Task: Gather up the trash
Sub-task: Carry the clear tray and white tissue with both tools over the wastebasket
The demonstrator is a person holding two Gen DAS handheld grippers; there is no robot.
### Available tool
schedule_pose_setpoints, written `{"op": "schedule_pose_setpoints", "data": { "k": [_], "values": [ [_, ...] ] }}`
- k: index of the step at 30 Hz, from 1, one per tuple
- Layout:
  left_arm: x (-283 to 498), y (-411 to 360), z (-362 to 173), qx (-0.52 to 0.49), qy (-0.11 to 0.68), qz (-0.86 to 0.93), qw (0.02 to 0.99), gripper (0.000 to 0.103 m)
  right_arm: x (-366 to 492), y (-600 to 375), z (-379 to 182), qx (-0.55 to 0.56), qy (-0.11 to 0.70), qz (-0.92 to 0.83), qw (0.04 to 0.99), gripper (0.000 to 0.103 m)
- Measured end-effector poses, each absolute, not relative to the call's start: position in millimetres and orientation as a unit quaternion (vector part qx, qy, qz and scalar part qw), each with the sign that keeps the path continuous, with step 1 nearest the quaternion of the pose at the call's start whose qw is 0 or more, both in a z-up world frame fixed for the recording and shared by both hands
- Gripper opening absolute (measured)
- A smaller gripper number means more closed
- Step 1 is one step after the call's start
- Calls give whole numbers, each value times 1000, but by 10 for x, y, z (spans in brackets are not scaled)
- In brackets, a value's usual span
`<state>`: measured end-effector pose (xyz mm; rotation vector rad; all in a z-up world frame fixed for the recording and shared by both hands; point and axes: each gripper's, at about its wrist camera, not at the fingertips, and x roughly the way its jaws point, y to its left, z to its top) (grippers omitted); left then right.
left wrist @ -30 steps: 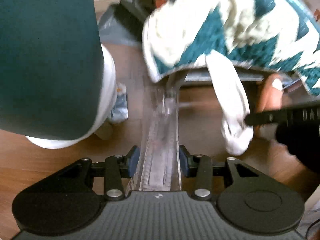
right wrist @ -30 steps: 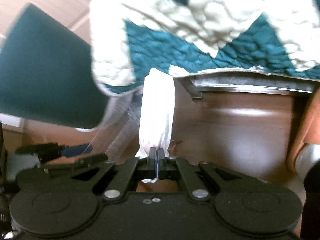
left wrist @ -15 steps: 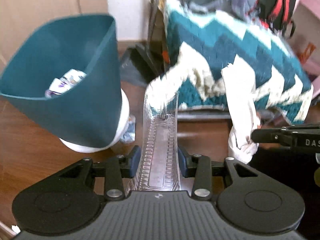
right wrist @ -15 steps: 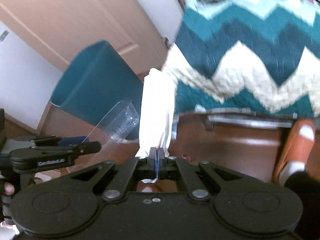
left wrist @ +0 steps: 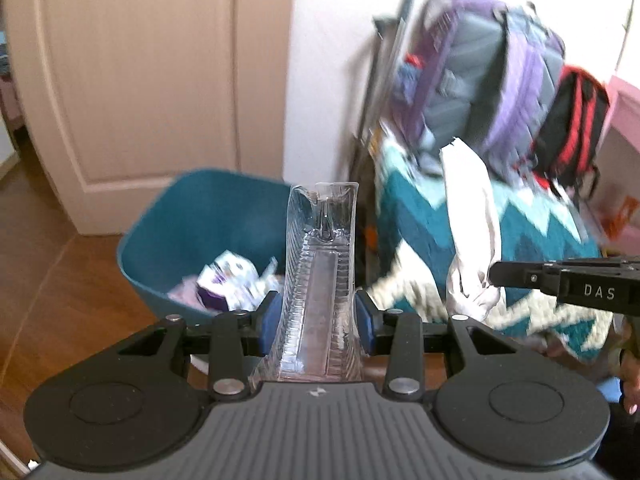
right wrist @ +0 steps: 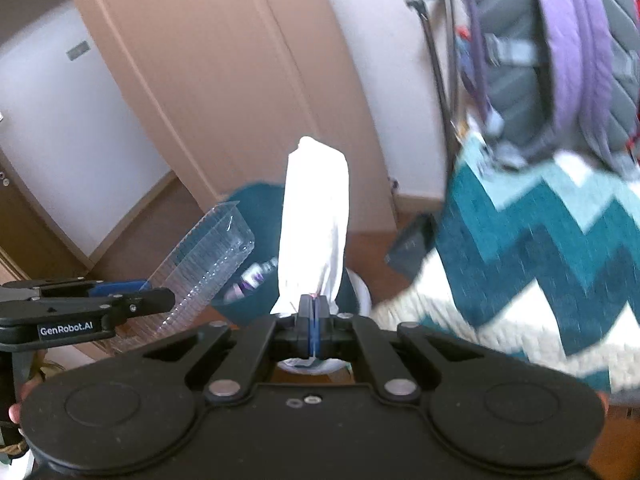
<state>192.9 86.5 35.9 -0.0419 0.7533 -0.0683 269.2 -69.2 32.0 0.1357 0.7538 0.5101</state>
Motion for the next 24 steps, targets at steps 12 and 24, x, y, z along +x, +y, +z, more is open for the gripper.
{"op": "schedule_pose_setpoints", "data": {
  "k": [12, 24],
  "values": [
    [2249, 1327, 705, -49, 313, 14, 948, 39, 3095, 142, 664, 25, 325, 278, 903, 0],
    [2852, 1708, 216, -47, 341, 54, 937, 39, 3633, 865, 313, -9, 347, 284, 894, 0]
  ]
}}
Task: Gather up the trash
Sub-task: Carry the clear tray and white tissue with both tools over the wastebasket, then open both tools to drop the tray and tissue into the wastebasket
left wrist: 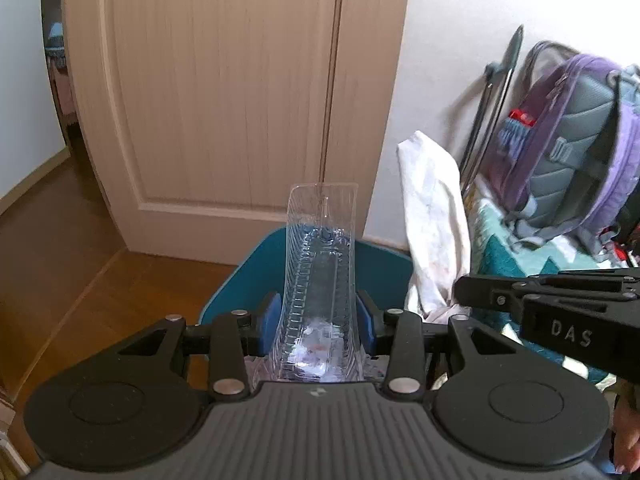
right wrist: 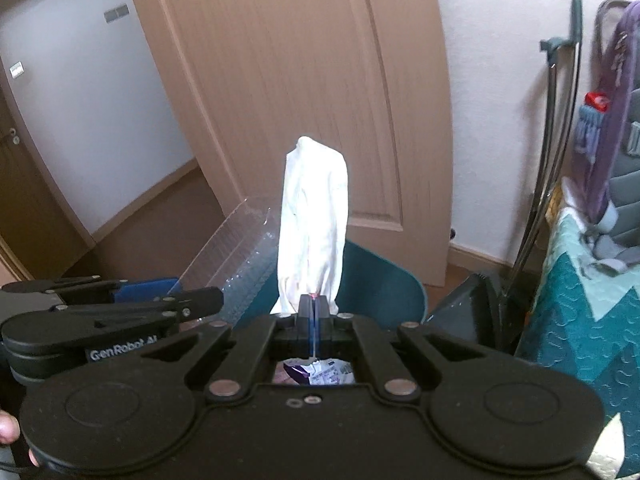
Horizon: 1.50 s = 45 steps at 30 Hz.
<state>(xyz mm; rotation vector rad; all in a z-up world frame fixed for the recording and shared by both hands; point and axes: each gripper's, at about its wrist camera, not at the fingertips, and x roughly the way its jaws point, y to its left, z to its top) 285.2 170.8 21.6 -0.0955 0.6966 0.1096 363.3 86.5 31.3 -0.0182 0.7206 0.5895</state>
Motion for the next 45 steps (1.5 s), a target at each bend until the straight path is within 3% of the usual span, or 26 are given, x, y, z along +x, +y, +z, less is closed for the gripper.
{"op": "schedule_pose_setpoints", "data": {
  "k": [15, 23, 31, 45],
  "values": [
    [3391, 1804, -489, -50, 419, 59, 905, 39, 4036, 1147, -497, -41, 438, 250, 862, 1],
    [3505, 1799, -683, -59, 451, 52, 889, 44, 4030, 1139, -553, -42, 454, 249, 854, 14],
    [3441, 1788, -601, -71, 449, 53, 889, 66, 3943, 960, -407, -21, 445, 255, 859, 24],
    [2853, 1387, 128, -42, 408, 35, 911, 72, 3365, 532, 159, -1, 407, 292, 866, 29]
  ]
}}
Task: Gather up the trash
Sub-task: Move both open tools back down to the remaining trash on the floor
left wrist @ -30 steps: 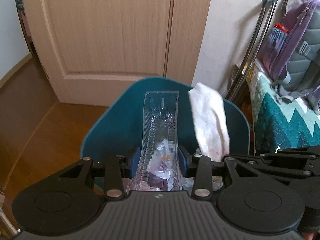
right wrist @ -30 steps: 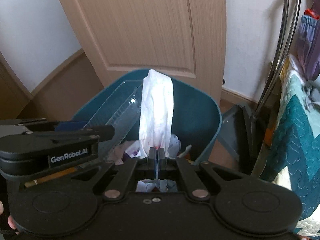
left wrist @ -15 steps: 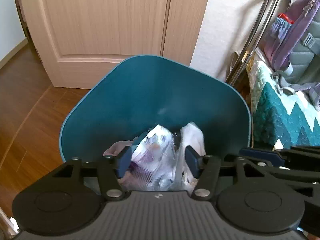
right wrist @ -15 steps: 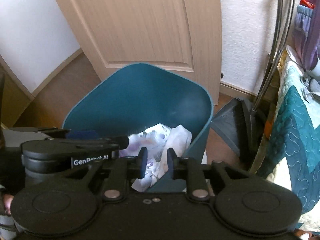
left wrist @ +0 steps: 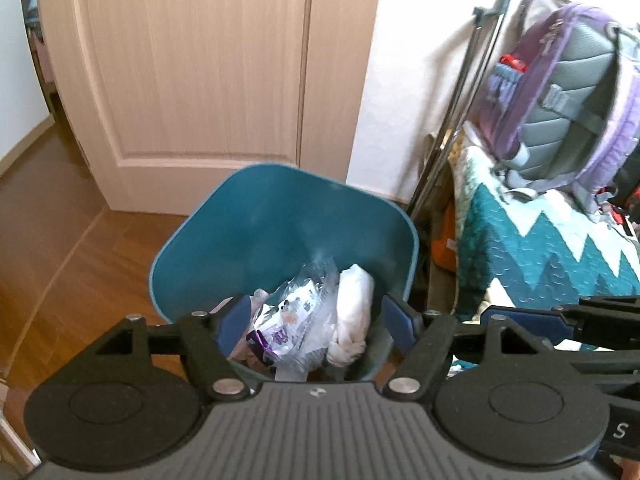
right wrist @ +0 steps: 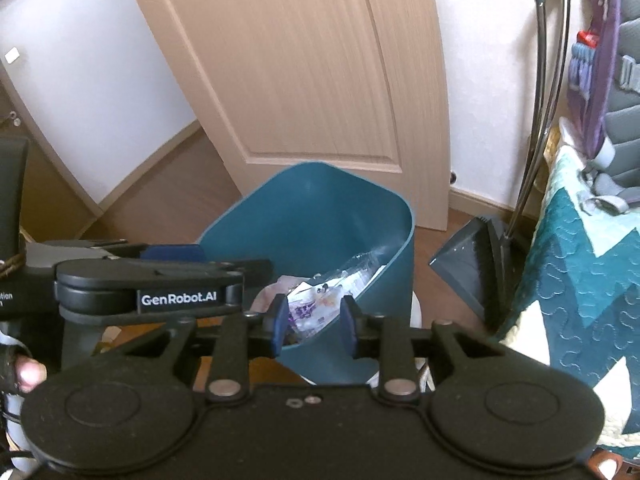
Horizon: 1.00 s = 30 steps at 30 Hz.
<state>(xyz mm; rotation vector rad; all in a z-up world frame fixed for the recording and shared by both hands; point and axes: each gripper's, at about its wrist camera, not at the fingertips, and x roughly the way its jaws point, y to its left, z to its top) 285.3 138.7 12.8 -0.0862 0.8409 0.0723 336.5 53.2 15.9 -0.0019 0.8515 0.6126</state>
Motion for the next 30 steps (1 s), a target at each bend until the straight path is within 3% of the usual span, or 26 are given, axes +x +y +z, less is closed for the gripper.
{"op": "schedule_pose_setpoints", "data": {
  "k": [15, 17, 22, 30],
  "values": [
    [2080, 805, 639, -18, 381, 27, 924, 78, 2644, -135, 605, 15, 365, 315, 876, 39],
    [1974, 727, 653, -19, 380, 25, 924, 82, 2565, -223, 633, 20, 360, 317, 877, 39],
    [1786, 552, 595, -23, 381, 17, 924, 83, 2401, -450, 619, 18, 358, 318, 878, 40],
    [1699, 231, 177, -21, 398, -4, 917, 88, 2346, -768, 289, 11, 368, 300, 880, 52]
  ]
}}
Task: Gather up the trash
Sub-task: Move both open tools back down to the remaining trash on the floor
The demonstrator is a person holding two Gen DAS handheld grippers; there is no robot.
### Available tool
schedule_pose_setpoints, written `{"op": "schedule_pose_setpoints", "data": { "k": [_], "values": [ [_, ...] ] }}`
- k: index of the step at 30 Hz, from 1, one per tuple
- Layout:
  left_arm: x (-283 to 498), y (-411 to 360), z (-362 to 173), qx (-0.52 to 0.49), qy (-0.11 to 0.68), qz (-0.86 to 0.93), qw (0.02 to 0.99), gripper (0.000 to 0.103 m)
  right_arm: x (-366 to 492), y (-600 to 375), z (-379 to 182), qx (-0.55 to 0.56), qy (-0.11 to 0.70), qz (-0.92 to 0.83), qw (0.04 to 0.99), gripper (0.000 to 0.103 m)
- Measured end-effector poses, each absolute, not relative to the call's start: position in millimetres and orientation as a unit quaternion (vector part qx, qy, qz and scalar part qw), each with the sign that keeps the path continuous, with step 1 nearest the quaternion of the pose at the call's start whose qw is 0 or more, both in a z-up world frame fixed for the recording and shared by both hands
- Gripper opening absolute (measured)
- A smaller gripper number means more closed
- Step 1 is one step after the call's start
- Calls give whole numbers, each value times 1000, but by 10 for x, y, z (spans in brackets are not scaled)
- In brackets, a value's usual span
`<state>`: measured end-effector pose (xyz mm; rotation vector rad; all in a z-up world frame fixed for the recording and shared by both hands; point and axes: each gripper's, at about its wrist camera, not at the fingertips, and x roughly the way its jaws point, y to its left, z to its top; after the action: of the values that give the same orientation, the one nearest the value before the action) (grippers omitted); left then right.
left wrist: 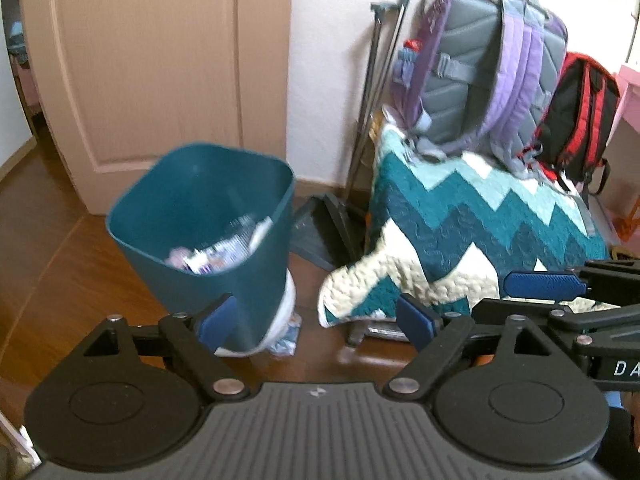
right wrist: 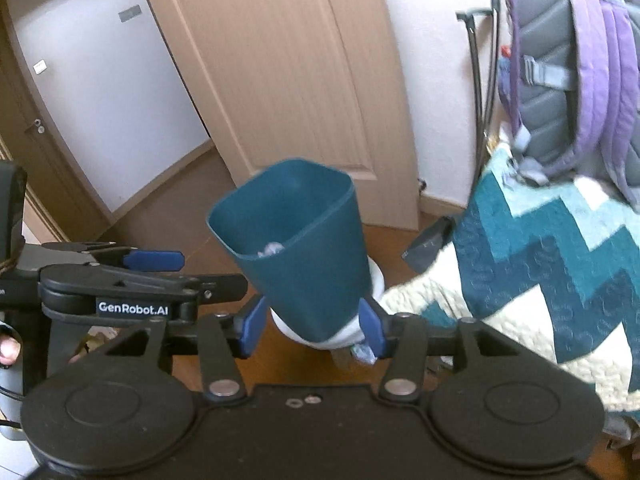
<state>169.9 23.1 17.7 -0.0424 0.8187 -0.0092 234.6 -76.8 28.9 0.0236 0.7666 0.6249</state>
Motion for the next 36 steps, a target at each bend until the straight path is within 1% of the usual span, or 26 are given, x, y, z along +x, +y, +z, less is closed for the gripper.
{"op": "schedule_pose_setpoints", "data": {
  "k": [4, 10, 14, 17, 19, 22, 25, 31, 36],
  "values": [
    [1778, 168, -186, -36, 423, -5, 905, 92, 2387, -902, -35, 12, 394, 300, 869, 53],
    [1988, 166, -849, -43, 469, 18, 882, 92, 2630, -995, -725, 8, 458, 273, 846, 53],
    [2189, 167, -1327, -31, 508, 19, 860, 92, 2873, -1053, -1101, 16, 484, 252, 838, 53],
    [2385, 174, -1580, -14, 541, -4, 841, 92, 3069, -1012, -1390, 6, 499, 244, 832, 53],
    [2508, 159, -1694, 6, 549, -30, 835, 92, 3197, -942, -1548, -3, 504, 242, 829, 53],
    [2699, 88, -1915, 65, 555, -64, 827, 92, 3412, -801, -1783, -14, 513, 240, 824, 54],
    [2846, 115, -2193, 87, 567, -93, 814, 92, 3639, -667, -2042, -19, 525, 241, 816, 53],
    [2790, 213, -2868, 144, 560, -154, 801, 92, 3891, -361, -2547, -24, 541, 259, 800, 53],
    [2732, 325, -3523, 134, 568, -164, 795, 92, 4038, 29, -3099, -58, 554, 278, 783, 53]
  ]
}}
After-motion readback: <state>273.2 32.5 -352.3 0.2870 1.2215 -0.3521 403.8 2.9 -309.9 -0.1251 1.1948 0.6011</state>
